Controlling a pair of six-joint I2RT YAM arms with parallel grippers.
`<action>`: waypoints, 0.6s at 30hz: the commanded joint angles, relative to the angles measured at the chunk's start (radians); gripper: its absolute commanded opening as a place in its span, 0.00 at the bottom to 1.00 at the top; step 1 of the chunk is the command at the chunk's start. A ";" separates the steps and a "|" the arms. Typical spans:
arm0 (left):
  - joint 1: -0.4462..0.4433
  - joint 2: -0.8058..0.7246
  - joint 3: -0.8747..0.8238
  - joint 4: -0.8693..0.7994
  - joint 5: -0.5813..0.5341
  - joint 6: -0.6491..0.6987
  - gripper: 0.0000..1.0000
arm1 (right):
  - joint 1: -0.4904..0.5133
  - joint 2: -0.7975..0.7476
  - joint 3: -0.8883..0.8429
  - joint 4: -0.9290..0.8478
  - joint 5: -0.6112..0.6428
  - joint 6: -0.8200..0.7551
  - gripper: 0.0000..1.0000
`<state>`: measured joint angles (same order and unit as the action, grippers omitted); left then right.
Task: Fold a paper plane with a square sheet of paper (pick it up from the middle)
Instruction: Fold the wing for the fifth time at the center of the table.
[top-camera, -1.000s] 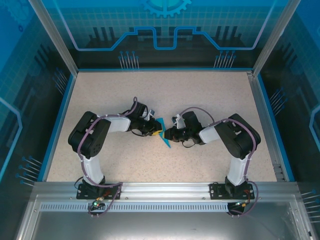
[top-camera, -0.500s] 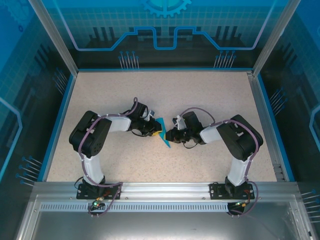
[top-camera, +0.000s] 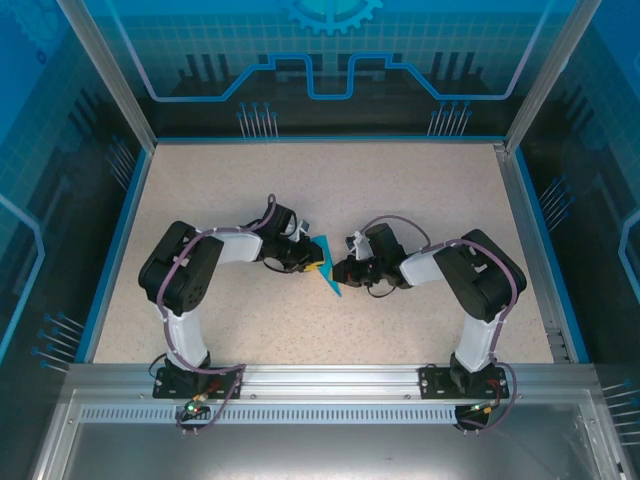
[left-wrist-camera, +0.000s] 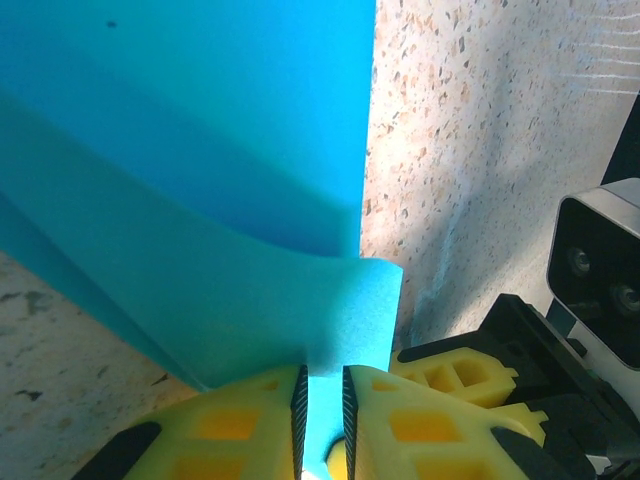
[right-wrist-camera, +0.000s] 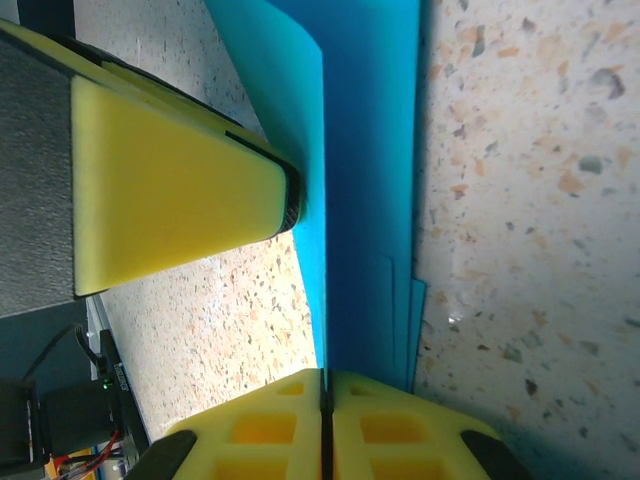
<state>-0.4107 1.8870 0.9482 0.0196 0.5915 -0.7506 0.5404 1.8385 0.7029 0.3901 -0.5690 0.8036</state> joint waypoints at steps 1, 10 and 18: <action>-0.005 0.020 0.032 -0.031 -0.014 0.031 0.20 | -0.021 0.023 0.007 -0.092 0.018 -0.012 0.08; -0.005 0.038 0.041 -0.044 -0.015 0.036 0.20 | -0.023 0.038 0.021 -0.143 0.020 -0.009 0.07; -0.005 0.041 0.044 -0.061 -0.024 0.040 0.20 | -0.023 -0.026 0.024 -0.169 -0.018 -0.018 0.13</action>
<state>-0.4107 1.9057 0.9684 -0.0029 0.5911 -0.7475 0.5358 1.8378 0.7311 0.3233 -0.5781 0.8036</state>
